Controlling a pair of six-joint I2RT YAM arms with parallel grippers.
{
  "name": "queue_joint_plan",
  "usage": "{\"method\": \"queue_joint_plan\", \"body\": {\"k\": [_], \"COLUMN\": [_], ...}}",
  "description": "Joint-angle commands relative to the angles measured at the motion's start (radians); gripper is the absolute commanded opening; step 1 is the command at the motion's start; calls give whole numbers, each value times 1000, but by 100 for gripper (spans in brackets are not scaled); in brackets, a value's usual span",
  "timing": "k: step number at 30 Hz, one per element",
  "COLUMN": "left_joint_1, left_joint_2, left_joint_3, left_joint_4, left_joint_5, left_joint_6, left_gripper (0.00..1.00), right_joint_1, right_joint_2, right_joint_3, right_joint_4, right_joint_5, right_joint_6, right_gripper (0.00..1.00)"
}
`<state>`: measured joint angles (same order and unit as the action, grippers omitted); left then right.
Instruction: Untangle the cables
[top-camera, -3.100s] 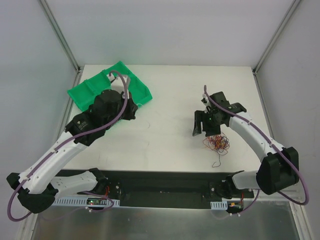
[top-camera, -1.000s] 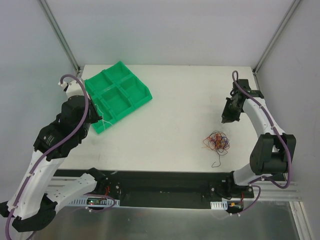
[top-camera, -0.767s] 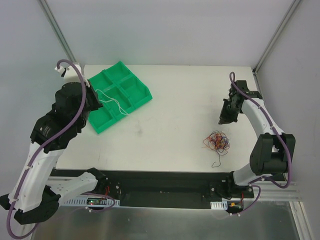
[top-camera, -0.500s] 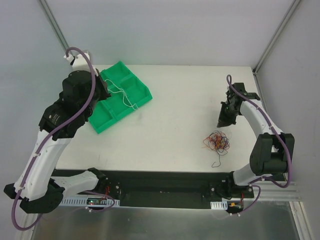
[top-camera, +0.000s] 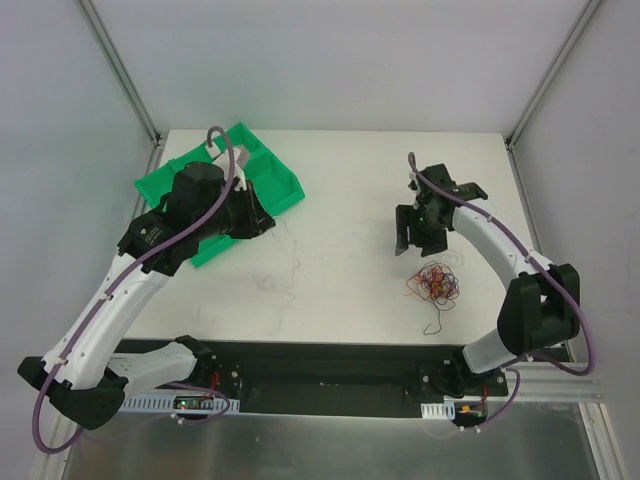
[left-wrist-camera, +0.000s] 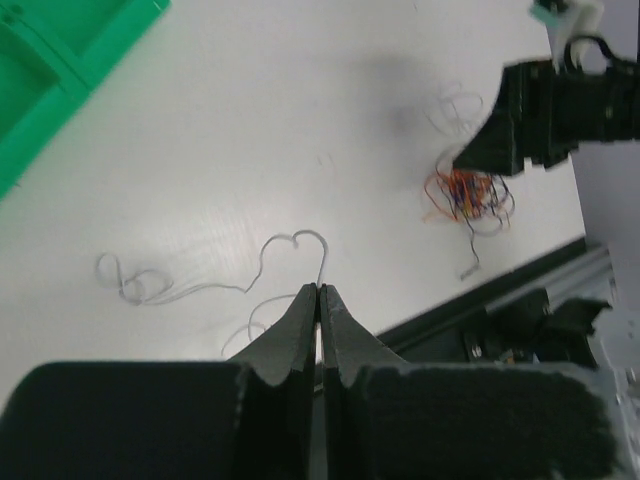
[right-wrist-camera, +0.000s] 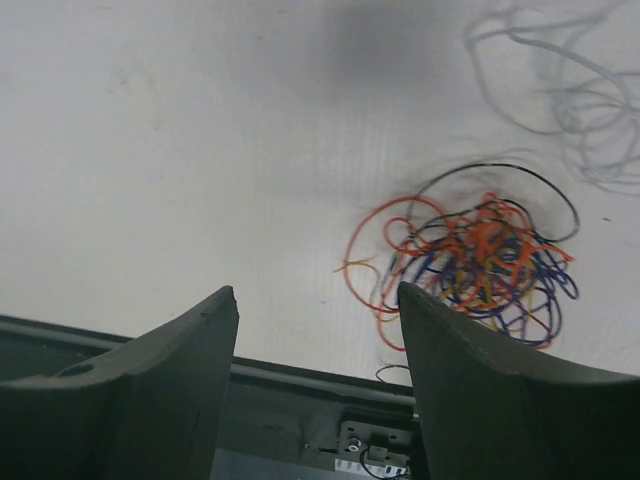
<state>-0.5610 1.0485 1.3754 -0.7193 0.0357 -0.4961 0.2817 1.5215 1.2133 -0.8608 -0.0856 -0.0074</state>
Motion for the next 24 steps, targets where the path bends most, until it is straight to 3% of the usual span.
{"method": "queue_joint_plan", "body": {"k": [1,4,9,15,19,24], "left_joint_1": [7,7,7,7,6,7], "left_joint_2": [-25,-16,-39,-30,-15,-35], "left_joint_3": [-61,-119,-237,-239,-254,-266], "left_joint_4": [35,18,-32,-71,-77,-77], "left_joint_5": [340,443,368,374,401,394], "left_joint_6": [-6,45,-1,40,45,47], "left_gripper": [0,0,0,0,0,0], "right_joint_1": [112,177,325,427,471,525], "right_joint_2": [-5,34,176,365,434,448], "right_joint_3": [81,71,94,147,164,101], "right_joint_4": [35,115,201,295,339,425], "right_joint_5": [-92,-206,-302,-462,-568,-557], "right_joint_6": [4,98,187,267,325,409], "right_gripper": [69,69,62,49,50,50]}}
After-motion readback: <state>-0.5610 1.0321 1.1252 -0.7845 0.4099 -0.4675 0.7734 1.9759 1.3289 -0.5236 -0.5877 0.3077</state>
